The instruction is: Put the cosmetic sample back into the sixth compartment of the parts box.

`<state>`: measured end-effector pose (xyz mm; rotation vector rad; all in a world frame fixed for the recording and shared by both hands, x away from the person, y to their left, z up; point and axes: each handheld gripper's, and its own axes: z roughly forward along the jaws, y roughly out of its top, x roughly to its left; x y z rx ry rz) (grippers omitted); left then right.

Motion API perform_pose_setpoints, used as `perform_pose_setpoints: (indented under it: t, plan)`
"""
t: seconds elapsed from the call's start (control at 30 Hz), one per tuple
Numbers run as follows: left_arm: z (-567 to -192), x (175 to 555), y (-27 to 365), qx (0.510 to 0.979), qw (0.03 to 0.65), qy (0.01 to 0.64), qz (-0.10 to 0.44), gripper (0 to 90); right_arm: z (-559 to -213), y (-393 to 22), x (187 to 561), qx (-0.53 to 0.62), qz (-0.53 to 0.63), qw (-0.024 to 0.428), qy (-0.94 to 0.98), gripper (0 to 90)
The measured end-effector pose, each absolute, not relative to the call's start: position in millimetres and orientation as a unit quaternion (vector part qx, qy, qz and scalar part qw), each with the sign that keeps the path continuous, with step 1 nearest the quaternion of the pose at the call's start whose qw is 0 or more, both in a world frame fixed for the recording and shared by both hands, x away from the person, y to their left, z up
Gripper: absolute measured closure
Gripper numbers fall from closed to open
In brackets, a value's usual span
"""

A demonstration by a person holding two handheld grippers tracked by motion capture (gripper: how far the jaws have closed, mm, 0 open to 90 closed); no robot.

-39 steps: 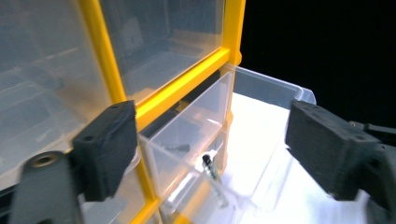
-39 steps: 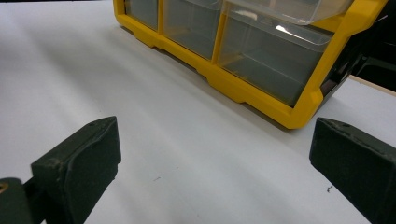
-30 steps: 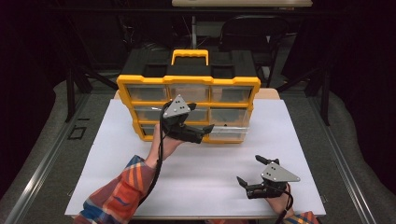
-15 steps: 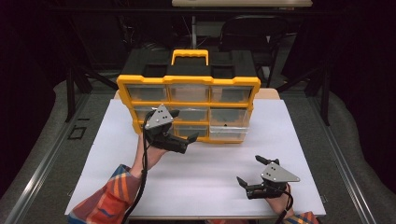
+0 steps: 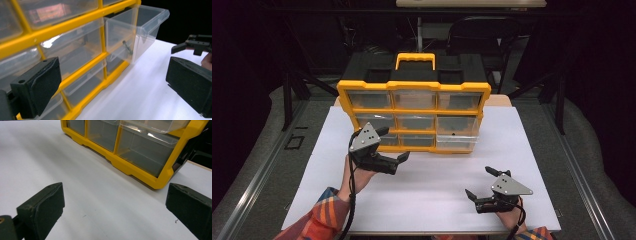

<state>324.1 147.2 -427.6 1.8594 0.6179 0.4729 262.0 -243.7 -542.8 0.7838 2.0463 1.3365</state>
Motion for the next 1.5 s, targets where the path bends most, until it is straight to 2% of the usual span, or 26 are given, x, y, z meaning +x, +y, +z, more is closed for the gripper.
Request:
perform_pose_setpoints:
  t: [0.9,1.5]
  plan:
    - [-479.8,293.6,216.6,0.761,0.510,0.339,0.215,0.1,-542.8,-243.1,261.5,0.292,0.498,0.285,0.765,1.5]
    - [-520.6,272.7,241.9,0.749,0.492,0.380,0.226,0.0,-542.7,-242.4,260.9,0.291,0.495,0.288,0.766,1.4]
